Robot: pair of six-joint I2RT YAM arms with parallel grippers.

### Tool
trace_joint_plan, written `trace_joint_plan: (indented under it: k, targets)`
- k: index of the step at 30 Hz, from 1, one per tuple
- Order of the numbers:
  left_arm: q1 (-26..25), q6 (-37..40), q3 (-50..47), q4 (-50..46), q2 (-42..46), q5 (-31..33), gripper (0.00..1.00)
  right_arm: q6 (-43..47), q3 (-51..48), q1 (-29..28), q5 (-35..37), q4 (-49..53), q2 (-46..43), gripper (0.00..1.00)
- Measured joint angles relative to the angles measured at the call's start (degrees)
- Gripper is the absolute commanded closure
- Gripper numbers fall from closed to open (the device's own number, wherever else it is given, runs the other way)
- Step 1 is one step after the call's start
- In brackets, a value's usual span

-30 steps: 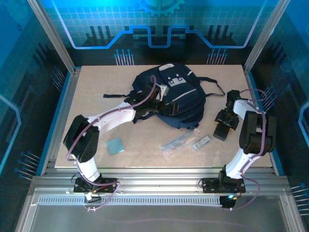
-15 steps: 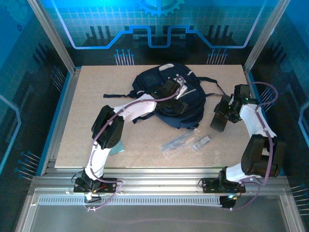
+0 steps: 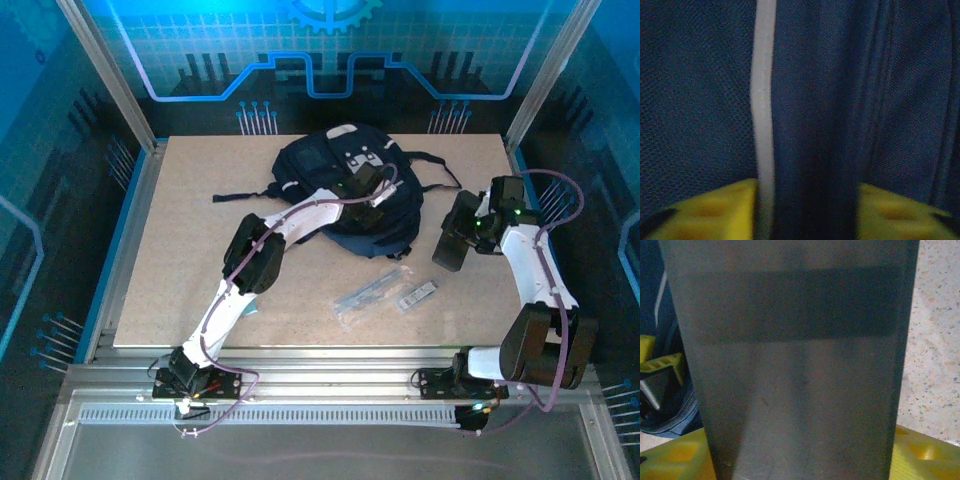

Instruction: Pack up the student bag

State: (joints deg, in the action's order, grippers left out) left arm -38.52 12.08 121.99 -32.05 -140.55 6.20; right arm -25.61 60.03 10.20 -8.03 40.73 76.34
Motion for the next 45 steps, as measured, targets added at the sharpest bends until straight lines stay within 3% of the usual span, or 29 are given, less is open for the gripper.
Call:
trace_joint_plan:
  k: [6,12,18,24,30,37,42,45]
  targets:
    - [1.7,-4.2,-0.7,-0.8,1.4,-6.3,1.0,-0.3,0.0,0.0,-1.9,0.0,-0.3,0.52]
    - [7.3,-13.9,-4.3,-2.0,8.2,-17.2,1.0,-2.5,0.0,-1.4,-5.1,-1.6,-0.2,0.52]
    - [13.7,-22.9,-5.9,-0.1,16.2,-24.2,1.0,-6.1,1.1,-6.4,-7.8,-4.8,1.7,0.52]
    - [16.0,-32.4,-9.3,4.2,17.9,-30.6,1.0,-13.7,3.1,-13.8,-8.8,-11.1,6.4,0.53]
    - [16.1,-39.2,-14.0,9.9,18.7,-34.0,1.0,-23.8,9.2,-20.9,-8.2,-19.0,17.1,0.53]
    - [16.3,-43.6,-16.9,14.2,20.5,-35.2,1.0,-32.7,24.3,-26.1,-7.5,-25.8,36.7,0.54]
    - [16.6,-44.7,-16.7,14.8,21.0,-35.2,1.0,-37.7,33.9,-28.6,-7.6,-26.6,47.7,0.49]
    - [17.2,-45.2,-15.7,14.3,21.0,-34.5,1.0,-40.8,39.9,-29.7,-8.5,-26.6,52.4,0.4]
